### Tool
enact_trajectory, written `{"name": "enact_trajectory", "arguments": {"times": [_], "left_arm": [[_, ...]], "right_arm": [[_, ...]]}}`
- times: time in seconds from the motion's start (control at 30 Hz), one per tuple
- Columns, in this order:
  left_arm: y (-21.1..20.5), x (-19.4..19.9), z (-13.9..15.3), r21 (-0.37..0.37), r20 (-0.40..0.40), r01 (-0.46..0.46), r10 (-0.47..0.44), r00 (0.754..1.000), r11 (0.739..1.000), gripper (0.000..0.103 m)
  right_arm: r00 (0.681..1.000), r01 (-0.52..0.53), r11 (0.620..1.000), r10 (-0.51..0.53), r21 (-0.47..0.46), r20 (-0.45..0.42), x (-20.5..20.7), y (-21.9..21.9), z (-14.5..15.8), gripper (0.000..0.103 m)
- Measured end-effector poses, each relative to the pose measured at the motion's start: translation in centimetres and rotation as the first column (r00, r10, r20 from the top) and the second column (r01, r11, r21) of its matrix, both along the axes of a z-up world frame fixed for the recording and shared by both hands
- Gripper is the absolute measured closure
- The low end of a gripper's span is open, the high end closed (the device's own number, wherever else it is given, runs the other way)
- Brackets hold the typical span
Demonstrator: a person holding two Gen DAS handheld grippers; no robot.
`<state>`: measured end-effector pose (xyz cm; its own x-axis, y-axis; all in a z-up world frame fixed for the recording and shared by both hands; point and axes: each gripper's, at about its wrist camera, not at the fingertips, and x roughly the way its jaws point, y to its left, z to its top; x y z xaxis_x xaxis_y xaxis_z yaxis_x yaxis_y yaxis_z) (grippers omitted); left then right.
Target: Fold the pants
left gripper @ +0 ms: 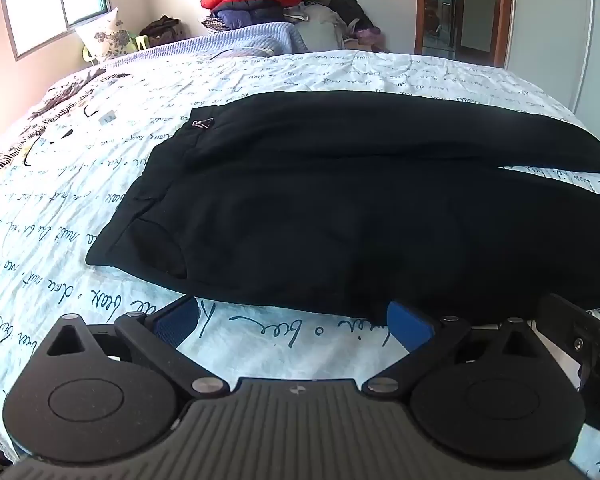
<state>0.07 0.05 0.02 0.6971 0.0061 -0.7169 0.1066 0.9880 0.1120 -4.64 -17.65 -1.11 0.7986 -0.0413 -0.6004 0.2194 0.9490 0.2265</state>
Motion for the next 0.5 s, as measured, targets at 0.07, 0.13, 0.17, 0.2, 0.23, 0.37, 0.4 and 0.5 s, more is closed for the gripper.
{"name": "enact_trajectory", "arguments": {"times": [0.07, 0.13, 0.17, 0.2, 0.23, 0.37, 0.4, 0.5], "left_arm": [[0.02, 0.01, 0.03, 0.001, 0.002, -0.001, 0.001, 1.000, 1.000, 0.001], [0.03, 0.00, 0.07, 0.002, 0.004, -0.001, 0.001, 1.000, 1.000, 0.001], [0.23, 0.32, -0.47, -0.002, 0.000, -0.004, 0.004, 1.000, 1.000, 0.001], [0.26, 0.34, -0.49, -0.002, 0.000, -0.004, 0.004, 1.000, 1.000, 0.001], [0.34, 0.14, -0.43, -0.003, 0.001, -0.005, 0.005, 1.000, 1.000, 0.001], [0.44, 0.12, -0.45, -0.003, 0.001, -0.005, 0.005, 1.000, 1.000, 0.001], [0.40, 0.12, -0.44, -0.003, 0.001, -0.006, 0.006, 1.000, 1.000, 0.001], [0.39, 0.13, -0.46, -0.002, 0.001, -0.005, 0.005, 1.000, 1.000, 0.001]], "right_arm": [[1.000, 0.000, 1.000, 0.000, -0.001, 0.001, 0.21, 0.24, -0.13, 0.000], [1.000, -0.009, 1.000, 0.009, 0.000, 0.005, 0.09, -0.03, -0.11, 0.000], [1.000, -0.008, 1.000, 0.008, 0.000, 0.005, 0.13, -0.09, -0.12, 0.000], [1.000, -0.009, 1.000, 0.009, 0.000, 0.006, 0.10, -0.09, -0.10, 0.000], [1.000, -0.009, 1.000, 0.009, -0.001, 0.006, 0.11, -0.06, -0.14, 0.000], [1.000, -0.012, 1.000, 0.012, -0.005, 0.007, -0.01, 0.28, -0.24, 0.000], [1.000, -0.014, 1.000, 0.014, -0.006, 0.006, 0.07, 0.34, -0.22, 0.000], [1.000, -0.021, 1.000, 0.021, -0.012, 0.006, -0.03, 0.48, -0.17, 0.000]]}}
